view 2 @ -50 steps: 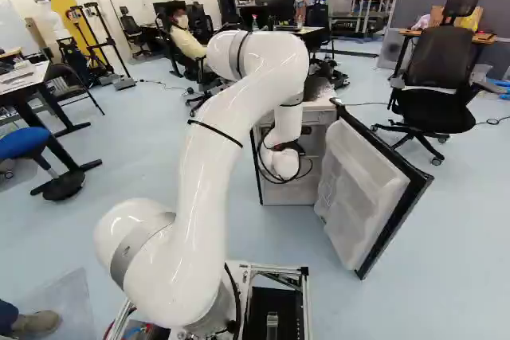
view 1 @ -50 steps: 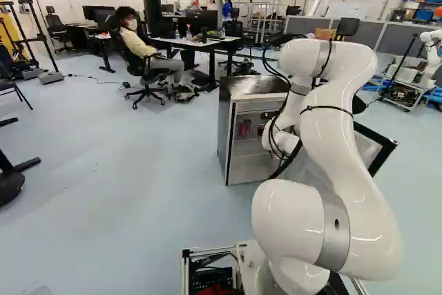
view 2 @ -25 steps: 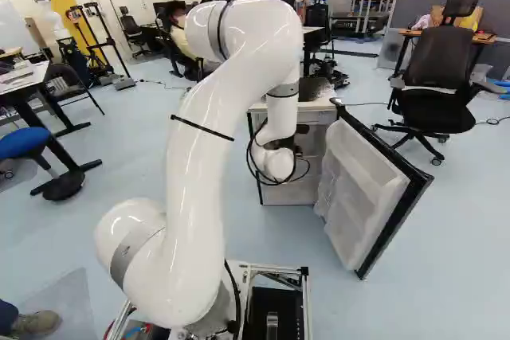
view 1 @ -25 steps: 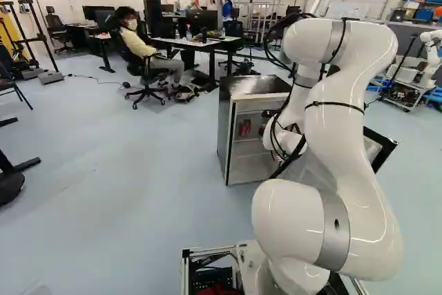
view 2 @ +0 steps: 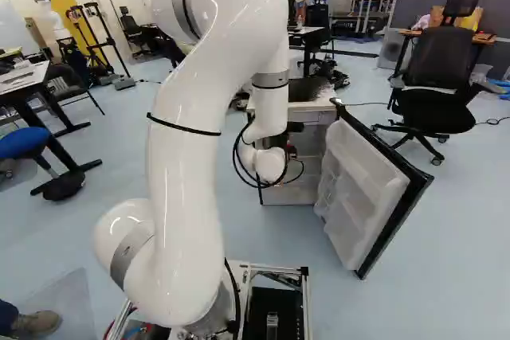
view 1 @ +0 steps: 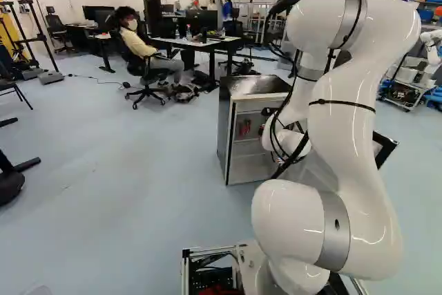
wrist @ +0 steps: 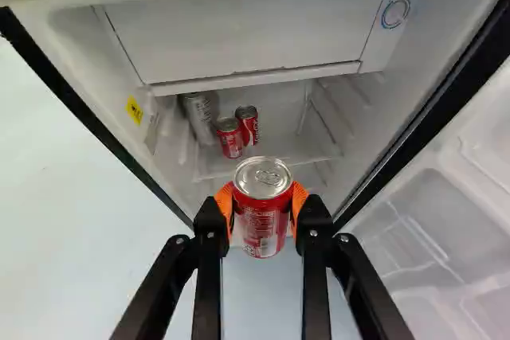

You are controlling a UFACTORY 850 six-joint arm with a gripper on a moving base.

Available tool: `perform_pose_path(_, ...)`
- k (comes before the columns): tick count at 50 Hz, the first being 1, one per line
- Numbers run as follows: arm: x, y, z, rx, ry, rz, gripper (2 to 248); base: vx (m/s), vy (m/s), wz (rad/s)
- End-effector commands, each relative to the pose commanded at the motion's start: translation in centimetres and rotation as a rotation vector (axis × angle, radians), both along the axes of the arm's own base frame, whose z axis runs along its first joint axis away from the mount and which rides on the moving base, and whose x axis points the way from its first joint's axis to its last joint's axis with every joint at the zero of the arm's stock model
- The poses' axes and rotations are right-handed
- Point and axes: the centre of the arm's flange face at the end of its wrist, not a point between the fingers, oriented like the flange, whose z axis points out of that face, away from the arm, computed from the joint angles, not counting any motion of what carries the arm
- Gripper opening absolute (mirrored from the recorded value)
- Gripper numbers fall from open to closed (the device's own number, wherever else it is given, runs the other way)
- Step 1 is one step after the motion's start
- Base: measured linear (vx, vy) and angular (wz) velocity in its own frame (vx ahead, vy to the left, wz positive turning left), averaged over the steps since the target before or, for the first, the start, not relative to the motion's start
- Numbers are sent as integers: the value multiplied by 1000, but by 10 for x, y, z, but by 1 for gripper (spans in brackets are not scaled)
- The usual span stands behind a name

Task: Grab a drink from the fridge

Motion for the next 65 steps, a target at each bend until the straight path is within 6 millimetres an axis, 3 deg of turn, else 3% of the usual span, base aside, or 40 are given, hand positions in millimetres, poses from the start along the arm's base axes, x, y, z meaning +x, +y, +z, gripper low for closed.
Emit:
perform_pose_path(35,-62,35,48,-9,-20,5,93,0,0,0)
perform_pose_path(65,-69,39,80,-39,-87,6,93,0,0,0)
